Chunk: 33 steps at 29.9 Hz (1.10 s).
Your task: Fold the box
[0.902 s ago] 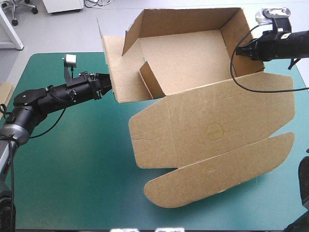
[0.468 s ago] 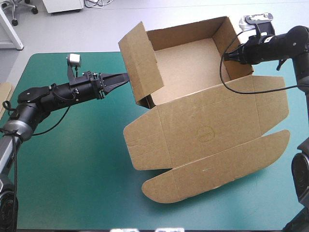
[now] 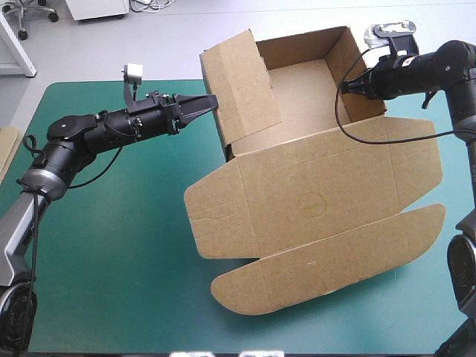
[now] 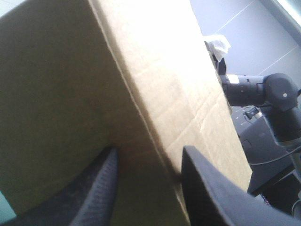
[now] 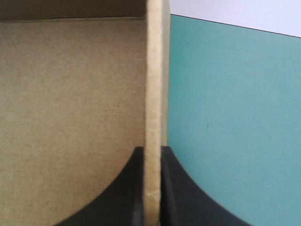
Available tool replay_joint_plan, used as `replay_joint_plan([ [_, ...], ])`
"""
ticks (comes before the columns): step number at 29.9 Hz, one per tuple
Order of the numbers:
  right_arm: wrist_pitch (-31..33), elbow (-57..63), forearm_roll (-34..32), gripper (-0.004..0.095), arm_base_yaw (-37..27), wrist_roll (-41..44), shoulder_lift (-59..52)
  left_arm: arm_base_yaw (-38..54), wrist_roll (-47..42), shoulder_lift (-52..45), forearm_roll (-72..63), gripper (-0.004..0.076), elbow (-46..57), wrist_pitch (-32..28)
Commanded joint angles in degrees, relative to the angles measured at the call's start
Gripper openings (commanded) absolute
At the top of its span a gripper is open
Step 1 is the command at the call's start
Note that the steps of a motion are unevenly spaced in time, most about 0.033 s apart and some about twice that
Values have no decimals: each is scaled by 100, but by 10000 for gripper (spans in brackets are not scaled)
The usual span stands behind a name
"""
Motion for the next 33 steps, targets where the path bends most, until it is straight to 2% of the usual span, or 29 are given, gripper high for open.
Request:
replay_joint_plan([
  [1,-276,-167,283,0,1,50,-273,-170,-201,-202,-44,312,-284,-97],
  [6,-270,-167,243,0,1,155,-273,-180,-391,-202,15,328,-334,-113],
  [13,-152,-167,156,0,1,196,-273,-180,-636,-202,426,447,-507,-113],
  [18,-152,-167,156,0,1,238,-273,-283,-822,-202,686,449,-755,-115],
  [24,-108,-167,120,0,1,348,-273,-633,-1574,-202,2120,455,-1297,-457],
  [27,-54,-167,-7,0,11,458,-273,-788,-1992,-189,2737,465,-1572,-694],
  [33,59,-167,-437,0,204,793,-273,-1027,-2705,3,3657,465,-1996,-710],
])
